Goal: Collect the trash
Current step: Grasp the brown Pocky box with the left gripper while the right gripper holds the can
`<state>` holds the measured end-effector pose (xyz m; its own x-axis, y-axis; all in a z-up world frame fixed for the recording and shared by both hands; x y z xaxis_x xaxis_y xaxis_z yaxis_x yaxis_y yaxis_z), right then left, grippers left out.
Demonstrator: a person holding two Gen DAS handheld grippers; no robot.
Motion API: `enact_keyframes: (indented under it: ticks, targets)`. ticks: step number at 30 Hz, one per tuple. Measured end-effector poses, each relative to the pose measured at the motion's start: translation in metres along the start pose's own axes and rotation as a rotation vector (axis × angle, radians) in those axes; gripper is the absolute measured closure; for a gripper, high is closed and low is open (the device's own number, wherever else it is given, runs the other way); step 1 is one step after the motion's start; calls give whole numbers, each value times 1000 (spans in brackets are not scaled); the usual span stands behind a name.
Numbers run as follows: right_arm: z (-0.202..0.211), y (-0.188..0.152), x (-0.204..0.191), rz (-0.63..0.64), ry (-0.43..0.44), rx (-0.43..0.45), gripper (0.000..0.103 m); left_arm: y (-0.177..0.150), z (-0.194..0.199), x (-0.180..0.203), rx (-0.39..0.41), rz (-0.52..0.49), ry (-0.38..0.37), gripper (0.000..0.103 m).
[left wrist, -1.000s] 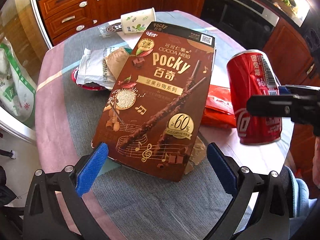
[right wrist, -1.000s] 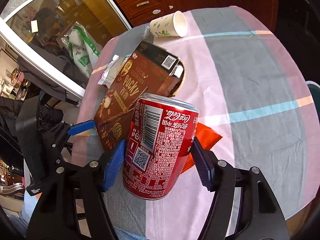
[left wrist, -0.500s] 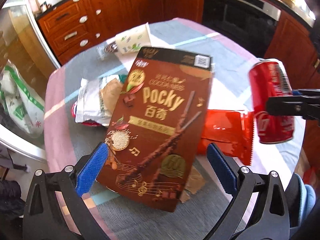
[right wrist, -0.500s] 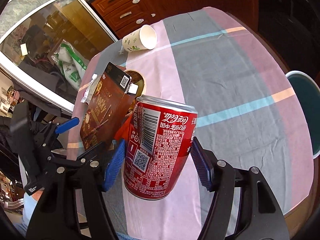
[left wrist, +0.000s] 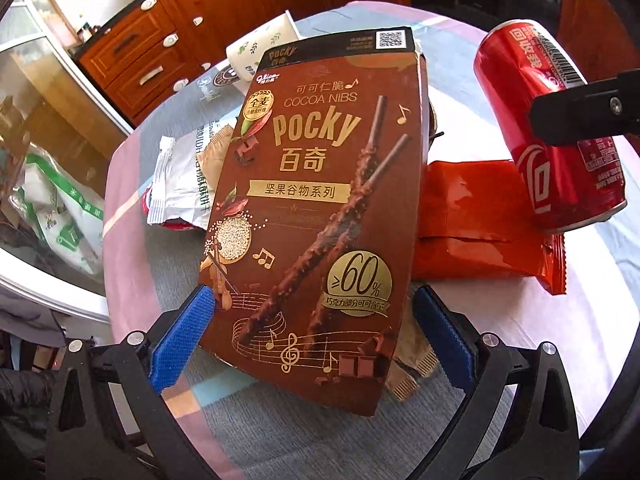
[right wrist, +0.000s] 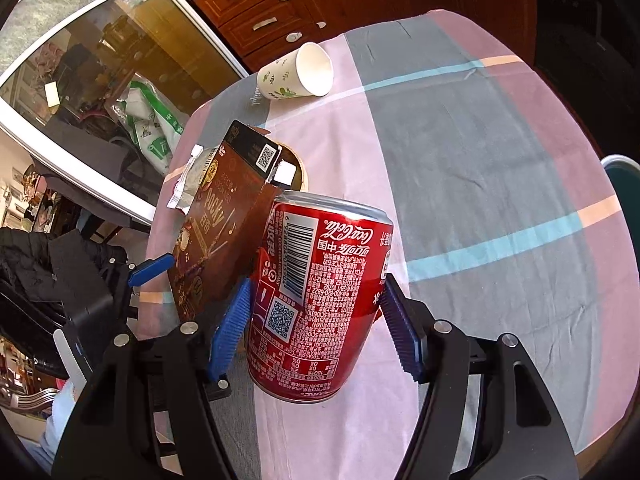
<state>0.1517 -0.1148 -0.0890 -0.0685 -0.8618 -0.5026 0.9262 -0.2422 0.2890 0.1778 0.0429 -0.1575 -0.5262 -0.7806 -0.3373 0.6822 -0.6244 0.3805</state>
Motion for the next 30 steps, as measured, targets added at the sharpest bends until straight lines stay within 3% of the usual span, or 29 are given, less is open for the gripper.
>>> enact_keyframes:
  ticks: [3, 8, 14, 24, 30]
  targets:
    - [0, 0, 1, -1, 2, -2, 41, 0, 5, -9, 35, 53, -64, 5]
    - [-1, 0, 0, 0, 8, -5, 41, 3, 20, -21, 80, 104, -145, 33]
    - [6, -1, -8, 19, 26, 1, 41, 9, 47, -20, 116, 108, -154, 59]
    - [9, -2, -61, 134, 56, 11, 42, -1, 67, -54, 122, 230, -165, 63]
    - [-18, 3, -93, 184, 48, -35, 42, -12, 71, -79, 142, 293, -203, 62]
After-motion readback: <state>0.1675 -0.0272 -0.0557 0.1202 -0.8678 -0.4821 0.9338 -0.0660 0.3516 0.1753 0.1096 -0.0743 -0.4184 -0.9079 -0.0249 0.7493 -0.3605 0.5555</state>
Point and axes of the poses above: each gripper's, at about its wrist camera, not at the fingertips, and z roughly against the way its jaws point, x to its right, y to its top, the point moved 6 cm from there along -z, roughly the way its jaws point, and after that the axes turned 13 degrees about -z, right-handed, at the moved point
